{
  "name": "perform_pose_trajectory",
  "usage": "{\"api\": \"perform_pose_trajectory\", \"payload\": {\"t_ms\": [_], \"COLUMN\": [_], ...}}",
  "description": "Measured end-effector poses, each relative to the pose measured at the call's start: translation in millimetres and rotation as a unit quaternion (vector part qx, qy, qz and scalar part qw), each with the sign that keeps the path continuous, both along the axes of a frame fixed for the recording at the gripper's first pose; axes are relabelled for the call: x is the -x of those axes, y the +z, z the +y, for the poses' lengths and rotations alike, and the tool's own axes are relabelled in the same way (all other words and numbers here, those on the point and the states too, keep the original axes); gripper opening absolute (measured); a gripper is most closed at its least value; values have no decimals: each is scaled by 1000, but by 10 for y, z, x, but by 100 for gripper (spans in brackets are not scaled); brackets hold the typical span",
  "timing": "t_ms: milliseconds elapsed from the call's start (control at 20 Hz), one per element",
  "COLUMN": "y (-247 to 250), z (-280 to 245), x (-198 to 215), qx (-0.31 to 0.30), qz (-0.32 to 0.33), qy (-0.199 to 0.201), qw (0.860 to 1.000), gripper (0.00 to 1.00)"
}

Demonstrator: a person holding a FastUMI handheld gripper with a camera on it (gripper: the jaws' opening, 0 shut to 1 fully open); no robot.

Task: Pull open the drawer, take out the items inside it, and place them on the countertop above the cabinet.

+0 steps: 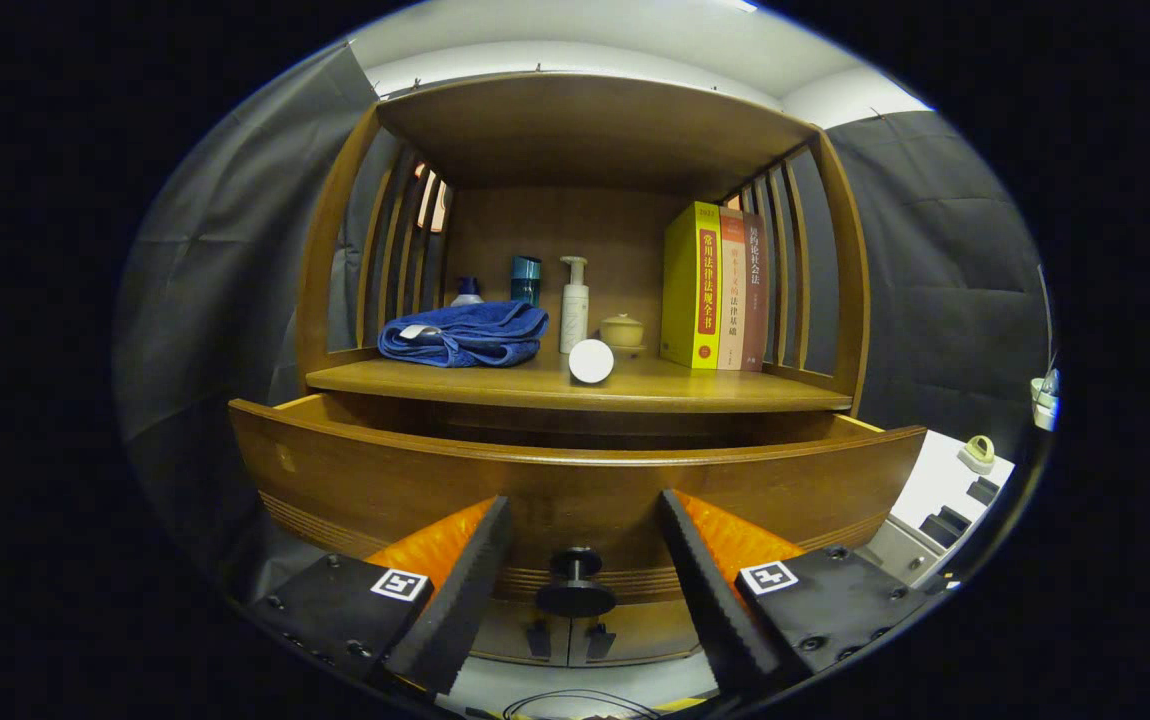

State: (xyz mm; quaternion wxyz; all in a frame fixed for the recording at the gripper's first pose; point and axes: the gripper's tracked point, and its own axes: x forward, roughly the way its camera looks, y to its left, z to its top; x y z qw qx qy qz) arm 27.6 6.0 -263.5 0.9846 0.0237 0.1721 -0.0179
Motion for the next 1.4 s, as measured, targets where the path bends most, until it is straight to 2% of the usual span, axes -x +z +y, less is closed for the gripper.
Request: {"api": "perform_pose_trajectory", "payload": {"t_ms": [300, 1400], "y": [-107, -331], "z": [-4, 104], "x": [-269, -673], "qx": [-3, -7], "qz": [7, 18], "qy": [-2, -4], "qw": [1000, 1000], "gripper": [98, 99]}}
